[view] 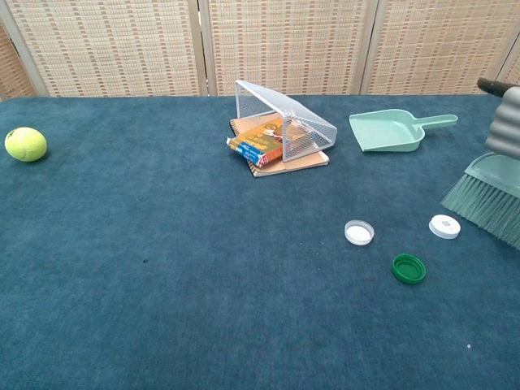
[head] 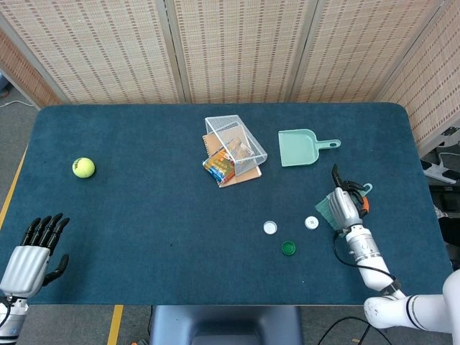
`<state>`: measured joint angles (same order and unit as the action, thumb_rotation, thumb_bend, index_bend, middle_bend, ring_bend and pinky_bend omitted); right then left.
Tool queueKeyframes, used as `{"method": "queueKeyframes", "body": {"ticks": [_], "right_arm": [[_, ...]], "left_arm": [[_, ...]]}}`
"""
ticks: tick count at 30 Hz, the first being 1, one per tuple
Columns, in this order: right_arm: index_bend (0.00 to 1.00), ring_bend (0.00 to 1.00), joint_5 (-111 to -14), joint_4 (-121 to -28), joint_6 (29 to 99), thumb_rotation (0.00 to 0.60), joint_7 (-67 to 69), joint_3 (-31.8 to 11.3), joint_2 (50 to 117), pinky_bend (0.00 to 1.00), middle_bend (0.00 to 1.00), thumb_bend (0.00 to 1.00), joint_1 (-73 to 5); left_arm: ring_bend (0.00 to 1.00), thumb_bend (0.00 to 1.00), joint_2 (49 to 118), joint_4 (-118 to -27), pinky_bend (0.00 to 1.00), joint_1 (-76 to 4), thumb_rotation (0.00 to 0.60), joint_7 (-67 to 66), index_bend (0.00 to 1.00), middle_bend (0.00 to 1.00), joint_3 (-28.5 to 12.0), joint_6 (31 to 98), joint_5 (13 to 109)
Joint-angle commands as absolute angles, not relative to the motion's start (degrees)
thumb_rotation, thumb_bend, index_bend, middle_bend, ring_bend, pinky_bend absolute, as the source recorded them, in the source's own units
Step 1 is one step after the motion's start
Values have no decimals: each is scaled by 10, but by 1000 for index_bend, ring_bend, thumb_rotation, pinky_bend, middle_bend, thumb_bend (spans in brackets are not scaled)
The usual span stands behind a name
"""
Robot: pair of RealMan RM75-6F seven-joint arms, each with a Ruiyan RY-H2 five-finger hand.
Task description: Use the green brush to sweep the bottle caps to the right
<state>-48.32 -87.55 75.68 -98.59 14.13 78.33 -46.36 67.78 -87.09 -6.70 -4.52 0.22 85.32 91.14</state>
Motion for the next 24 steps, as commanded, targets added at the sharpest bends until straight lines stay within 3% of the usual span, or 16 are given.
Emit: {"method": "queueKeyframes", "body": {"ticks": [1, 14, 24], "right_arm": [[942, 553, -536, -905, 759, 600, -872, 117, 729, 0, 797, 598, -448], [942, 553, -603, -1053, 753, 600, -723, 54, 662, 0, 800, 598, -439], [947, 565, -613, -1070, 745, 600, -783, 17, 758, 0, 800, 598, -460]], "left_arm": [[0, 443, 677, -871, 47, -67, 600, -45, 0, 0, 3, 853, 912], [0, 442, 674, -873, 47, -66, 600, -39, 0, 0, 5, 856, 917], [0, 443, 668, -875, 48, -63, 600, -28, 0, 0, 6, 863, 920]]}}
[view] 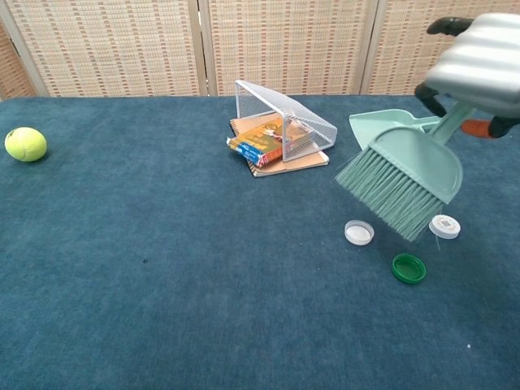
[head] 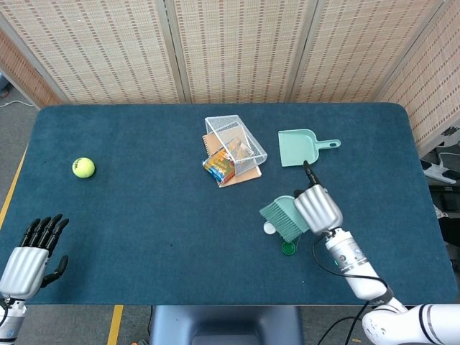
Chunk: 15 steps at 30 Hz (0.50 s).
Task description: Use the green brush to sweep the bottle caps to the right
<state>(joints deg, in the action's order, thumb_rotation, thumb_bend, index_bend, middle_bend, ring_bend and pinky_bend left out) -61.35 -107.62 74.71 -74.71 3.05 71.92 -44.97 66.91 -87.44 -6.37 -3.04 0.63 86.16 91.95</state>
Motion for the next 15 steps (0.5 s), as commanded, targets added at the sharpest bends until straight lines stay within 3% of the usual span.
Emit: {"method": "queueKeyframes", "body": {"ticks": [1, 15], "right_arm": [[947, 565, -609, -1065, 742, 600, -801, 14, 773, 0, 800, 598, -466], [947, 565, -526, -1008, 741, 600, -1003, 16, 875, 0, 800, 598, -509]], "left_arm": [[0, 443, 670, -876, 48, -68, 600, -29, 0, 0, 2, 858, 918], [0, 442, 665, -885, 47, -72, 600, -33, 0, 0, -4, 849, 907]]}}
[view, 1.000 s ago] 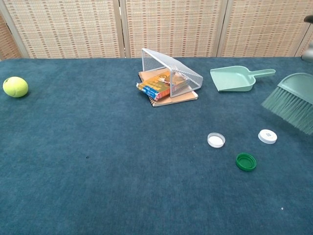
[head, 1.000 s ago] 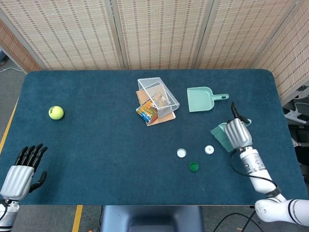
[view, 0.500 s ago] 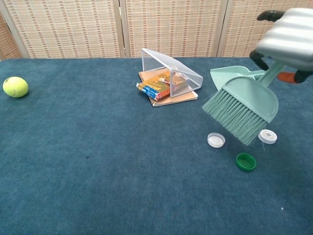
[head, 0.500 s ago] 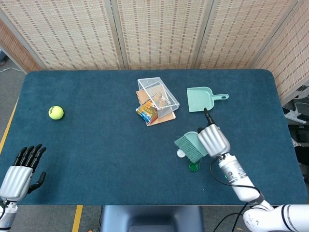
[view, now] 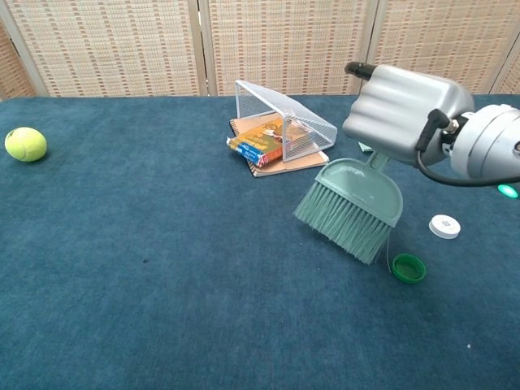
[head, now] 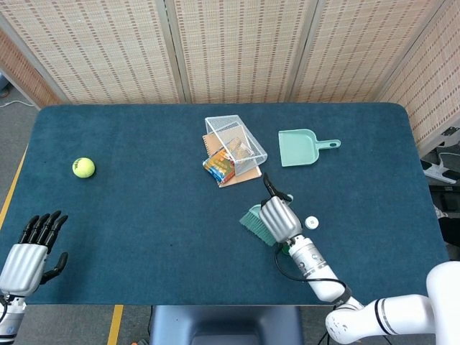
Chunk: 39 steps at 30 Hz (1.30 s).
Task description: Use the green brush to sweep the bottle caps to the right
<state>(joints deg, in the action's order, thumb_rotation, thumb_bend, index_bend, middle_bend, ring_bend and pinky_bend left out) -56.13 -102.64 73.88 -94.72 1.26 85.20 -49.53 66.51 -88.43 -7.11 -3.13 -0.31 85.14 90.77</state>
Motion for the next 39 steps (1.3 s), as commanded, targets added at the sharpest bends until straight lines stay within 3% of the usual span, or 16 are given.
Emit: {"method": "queueKeyframes", "body": {"ticks": [1, 22, 39], "right_arm": [[947, 565, -519, -1005, 742, 600, -1012, 16, 879, 0, 800, 598, -511], [947, 566, -457, -957, 788, 600, -1122, 73, 862, 0, 800, 598, -520], [947, 566, -440, -890, 789, 600, -1072, 109, 812, 0, 801, 598, -477]], "left_arm": [[0, 442, 666, -885, 47, -73, 600, -34, 0, 0, -4, 848, 907], [0, 444, 668, -889, 47, -72, 600, -43, 0, 0, 1, 848, 911], [0, 444, 673, -889, 48, -74, 600, -56, 0, 0, 2, 841, 910]]}}
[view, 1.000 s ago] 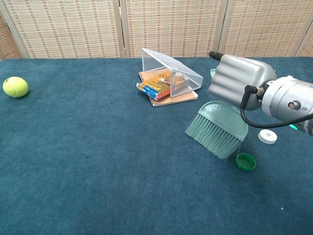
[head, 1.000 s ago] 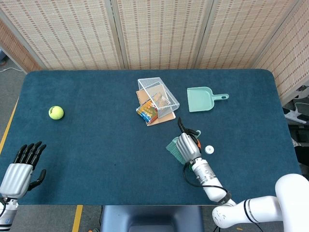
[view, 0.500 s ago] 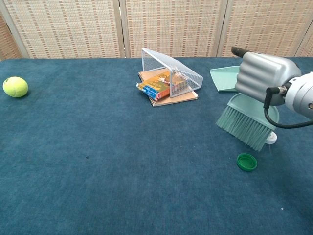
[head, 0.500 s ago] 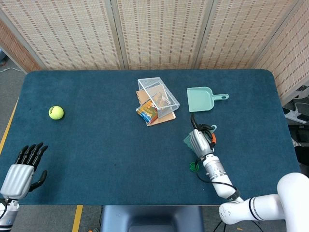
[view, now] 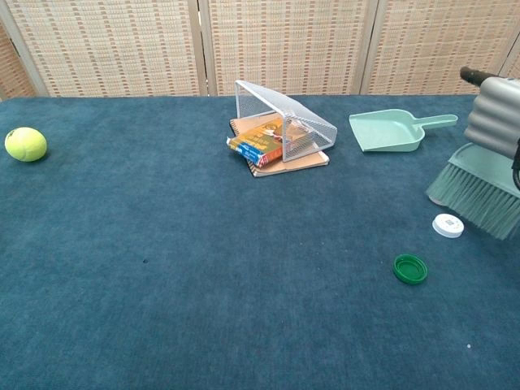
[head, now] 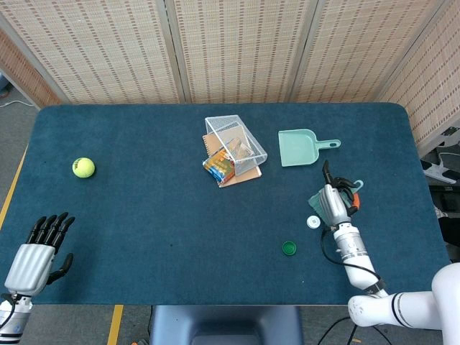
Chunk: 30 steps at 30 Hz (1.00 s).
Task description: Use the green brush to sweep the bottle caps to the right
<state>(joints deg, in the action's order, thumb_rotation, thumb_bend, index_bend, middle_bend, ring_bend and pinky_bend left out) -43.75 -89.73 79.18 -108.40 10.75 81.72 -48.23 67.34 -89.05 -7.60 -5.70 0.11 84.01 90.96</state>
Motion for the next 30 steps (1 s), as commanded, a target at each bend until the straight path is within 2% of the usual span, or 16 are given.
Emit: {"method": "queueKeyframes", "body": {"ticks": [1, 8, 16, 22, 30], "right_arm": [[947, 567, -445, -888, 786, 600, -1057, 108, 807, 0, 801, 598, -474], [947, 570, -501, -911, 776, 600, -890, 77, 753, 0, 803, 598, -451], [947, 569, -558, -1021, 768, 600, -763, 47, 679, 0, 803, 598, -438], [949, 570, -602, -1098, 755, 600, -738, 47, 667, 0, 803, 598, -436], [949, 570, -648, -1125, 751, 600, -812, 65, 707, 0, 803, 598, -434]], "left_arm": [[0, 444, 673, -887, 48, -74, 600, -55, 0, 0, 3, 842, 911], [0, 443, 672, -885, 48, -73, 600, -50, 0, 0, 2, 847, 911], [0, 444, 672, -891, 47, -74, 600, -55, 0, 0, 3, 845, 914], [0, 443, 667, -889, 47, -68, 600, -44, 0, 0, 8, 855, 920], [0, 442, 659, -888, 48, -63, 600, -32, 0, 0, 11, 865, 927]]}}
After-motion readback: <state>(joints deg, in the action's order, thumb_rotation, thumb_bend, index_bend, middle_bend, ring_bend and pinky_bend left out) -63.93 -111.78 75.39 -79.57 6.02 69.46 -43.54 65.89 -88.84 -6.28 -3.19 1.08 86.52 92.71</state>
